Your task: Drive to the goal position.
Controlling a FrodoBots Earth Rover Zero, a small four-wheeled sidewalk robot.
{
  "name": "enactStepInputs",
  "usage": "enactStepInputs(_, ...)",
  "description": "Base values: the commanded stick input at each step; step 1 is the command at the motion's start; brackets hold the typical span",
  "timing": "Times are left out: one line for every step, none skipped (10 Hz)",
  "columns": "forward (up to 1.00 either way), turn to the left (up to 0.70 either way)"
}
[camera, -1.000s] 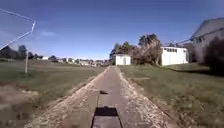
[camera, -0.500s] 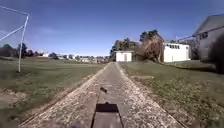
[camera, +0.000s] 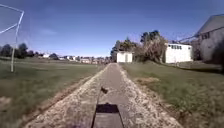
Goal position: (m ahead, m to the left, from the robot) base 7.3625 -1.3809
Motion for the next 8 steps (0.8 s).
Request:
enactStepInputs(1.0, 0.0)
enactStepInputs(1.0, 0.0)
enactStepInputs(1.0, 0.0)
enactStepInputs(1.0, 0.0)
enactStepInputs(1.0, 0.0)
enactStepInputs(1.0, 0.0)
enactStepInputs(1.0, 0.0)
enactStepInputs(1.0, 0.0)
